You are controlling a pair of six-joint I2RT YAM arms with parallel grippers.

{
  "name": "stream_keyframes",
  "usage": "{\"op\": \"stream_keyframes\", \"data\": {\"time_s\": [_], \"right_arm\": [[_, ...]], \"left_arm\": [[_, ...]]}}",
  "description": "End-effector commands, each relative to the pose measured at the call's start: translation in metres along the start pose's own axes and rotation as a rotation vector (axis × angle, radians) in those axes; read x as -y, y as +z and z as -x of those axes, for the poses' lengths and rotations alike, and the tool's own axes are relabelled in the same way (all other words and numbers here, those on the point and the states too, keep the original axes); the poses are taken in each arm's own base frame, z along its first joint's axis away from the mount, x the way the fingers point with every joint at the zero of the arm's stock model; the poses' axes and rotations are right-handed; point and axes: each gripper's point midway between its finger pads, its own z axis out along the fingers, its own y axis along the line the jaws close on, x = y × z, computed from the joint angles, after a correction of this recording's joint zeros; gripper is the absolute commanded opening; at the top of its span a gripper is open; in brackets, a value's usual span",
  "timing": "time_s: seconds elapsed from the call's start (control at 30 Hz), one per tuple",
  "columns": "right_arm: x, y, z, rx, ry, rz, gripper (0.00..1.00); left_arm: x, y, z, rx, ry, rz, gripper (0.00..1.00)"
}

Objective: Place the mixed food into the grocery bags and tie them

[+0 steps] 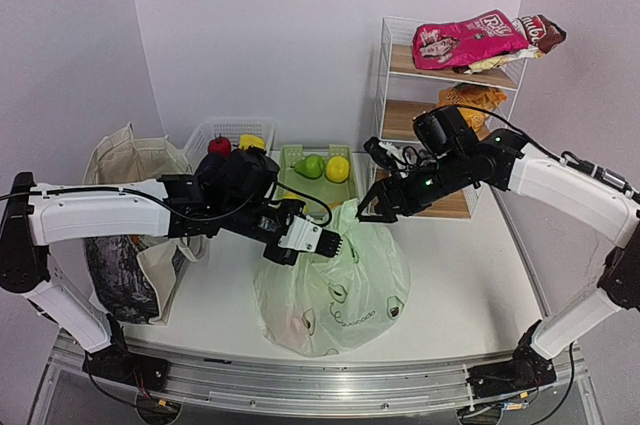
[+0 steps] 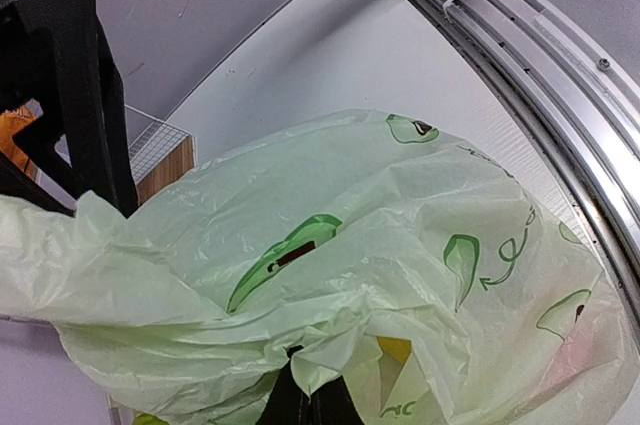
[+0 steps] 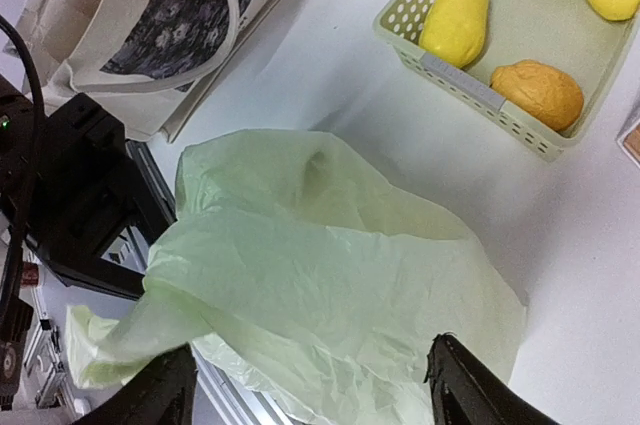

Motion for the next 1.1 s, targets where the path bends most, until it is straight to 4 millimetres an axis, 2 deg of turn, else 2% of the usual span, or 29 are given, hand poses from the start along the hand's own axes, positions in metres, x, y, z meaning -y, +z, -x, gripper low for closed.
{"op": "stream_keyframes", "data": {"time_s": [0.0, 0.1, 0.2, 0.37, 0.43, 0.57, 0.63, 0.77, 0.9, 1.07], "right_arm": [[0.005, -0.026, 0.007, 0.029, -0.021, -0.092, 0.83], [0.006, -0.027, -0.005, -0.024, -0.028, -0.097, 0.84], [-0.008, -0.030, -0.016, -0.030, -0.086, -0.012, 0.86], [-0.045, -0.043, -0.001, 0.100, -0.135, 0.175, 0.93], [-0.042, -0.036, 0.006, 0.149, -0.134, 0.163, 0.93], [-0.021, -0.020, 0.023, 0.243, -0.199, 0.052, 0.93], [-0.024, -0.017, 0.038, 0.292, -0.271, 0.057, 0.93], [-0.036, -0.006, 0.055, 0.286, -0.351, 0.126, 0.93], [-0.043, 0.001, 0.054, 0.259, -0.366, 0.184, 0.93], [-0.039, 0.020, 0.039, 0.165, -0.342, 0.220, 0.93]], "left_arm": [[-0.021, -0.012, 0.015, 0.056, -0.038, 0.056, 0.00], [-0.023, -0.013, 0.014, 0.059, -0.053, 0.058, 0.00], [-0.023, -0.015, 0.011, 0.055, -0.047, 0.060, 0.00], [-0.017, -0.015, 0.009, 0.057, -0.018, 0.060, 0.00], [-0.017, -0.014, 0.008, 0.059, -0.015, 0.060, 0.00], [-0.016, -0.012, 0.009, 0.068, -0.007, 0.053, 0.00], [-0.014, -0.011, 0.009, 0.073, -0.006, 0.045, 0.00], [-0.014, -0.011, 0.009, 0.074, -0.001, 0.043, 0.00], [-0.013, -0.010, 0.008, 0.072, 0.000, 0.041, 0.00], [-0.014, -0.010, 0.007, 0.065, 0.015, 0.045, 0.00]]}}
